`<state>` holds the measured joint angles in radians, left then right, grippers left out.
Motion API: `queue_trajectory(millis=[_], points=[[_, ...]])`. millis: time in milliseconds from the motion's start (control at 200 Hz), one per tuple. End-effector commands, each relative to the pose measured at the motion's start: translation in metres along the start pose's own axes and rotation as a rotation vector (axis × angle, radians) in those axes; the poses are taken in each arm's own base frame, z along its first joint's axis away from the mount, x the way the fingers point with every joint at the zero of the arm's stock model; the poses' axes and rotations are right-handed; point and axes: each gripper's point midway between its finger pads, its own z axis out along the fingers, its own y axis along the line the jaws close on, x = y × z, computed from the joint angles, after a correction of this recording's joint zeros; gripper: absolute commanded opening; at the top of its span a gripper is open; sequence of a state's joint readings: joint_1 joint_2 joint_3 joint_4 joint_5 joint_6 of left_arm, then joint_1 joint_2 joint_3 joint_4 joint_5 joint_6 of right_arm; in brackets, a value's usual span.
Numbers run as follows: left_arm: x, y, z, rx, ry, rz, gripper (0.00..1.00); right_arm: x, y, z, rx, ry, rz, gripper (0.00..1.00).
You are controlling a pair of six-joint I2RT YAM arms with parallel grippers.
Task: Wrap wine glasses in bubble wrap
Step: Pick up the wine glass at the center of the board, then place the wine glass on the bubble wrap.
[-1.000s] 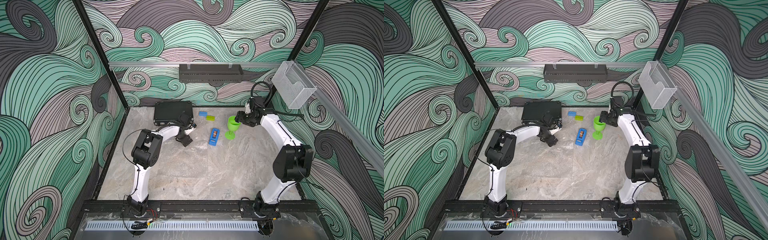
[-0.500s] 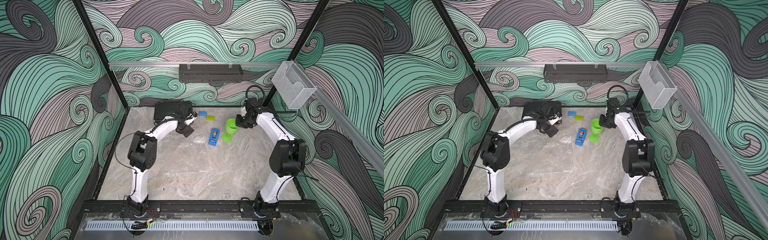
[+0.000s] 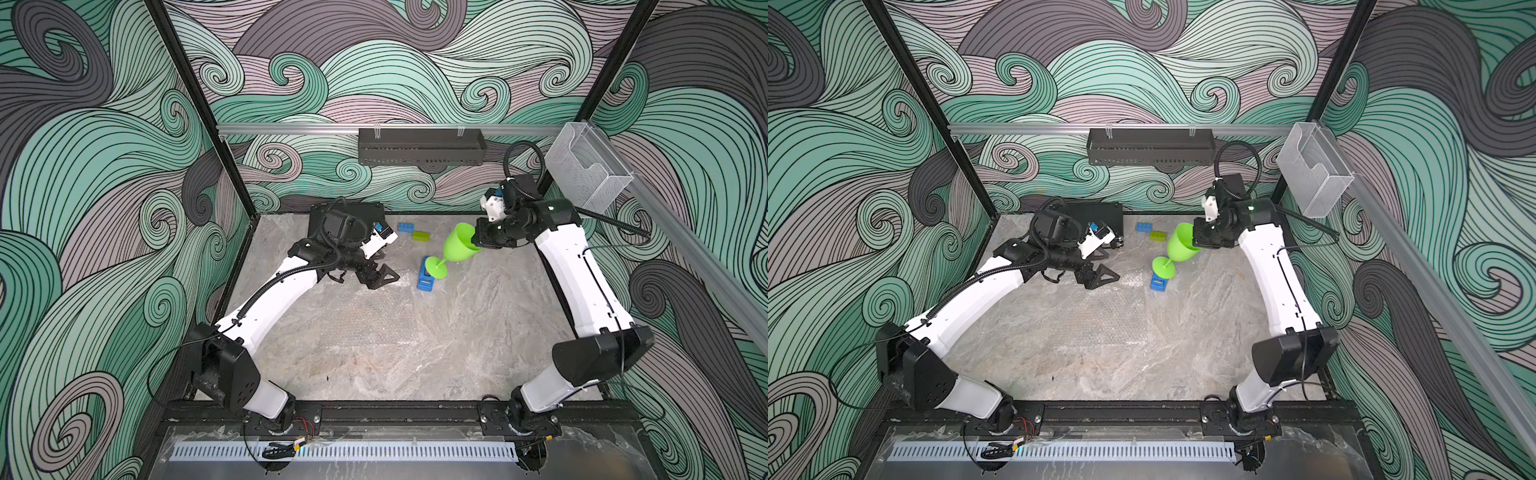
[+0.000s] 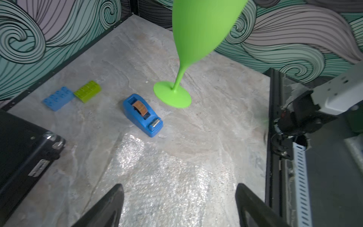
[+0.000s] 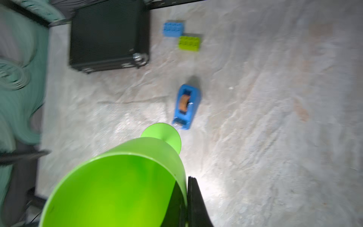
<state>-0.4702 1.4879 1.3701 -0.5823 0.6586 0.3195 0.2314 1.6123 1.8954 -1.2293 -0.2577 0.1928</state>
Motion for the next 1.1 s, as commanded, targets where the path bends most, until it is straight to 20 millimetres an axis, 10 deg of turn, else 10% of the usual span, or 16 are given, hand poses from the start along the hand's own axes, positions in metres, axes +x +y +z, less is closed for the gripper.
queue_trajectory(millis=[0, 325, 751, 1001, 1096], points=[[-0.002, -0.020, 0.000, 0.095, -0.038, -0.052, 0.81, 0.035, 0.048, 0.014, -0.209, 0.184, -0.014, 0.00], [0.041, -0.027, 0.011, 0.052, 0.038, -0.012, 0.72, 0.050, 0.110, 0.046, -0.343, 0.317, -0.085, 0.00], [0.052, -0.034, 0.024, 0.060, 0.067, -0.022, 0.00, 0.057, 0.131, 0.056, -0.416, 0.348, -0.065, 0.00], [0.048, -0.050, 0.023, 0.137, 0.017, -0.194, 0.00, 0.054, 0.137, 0.057, -0.458, 0.334, -0.029, 0.05], [0.047, -0.053, 0.022, 0.150, 0.004, -0.242, 0.00, 0.050, 0.137, 0.054, -0.460, 0.320, -0.017, 0.23]])
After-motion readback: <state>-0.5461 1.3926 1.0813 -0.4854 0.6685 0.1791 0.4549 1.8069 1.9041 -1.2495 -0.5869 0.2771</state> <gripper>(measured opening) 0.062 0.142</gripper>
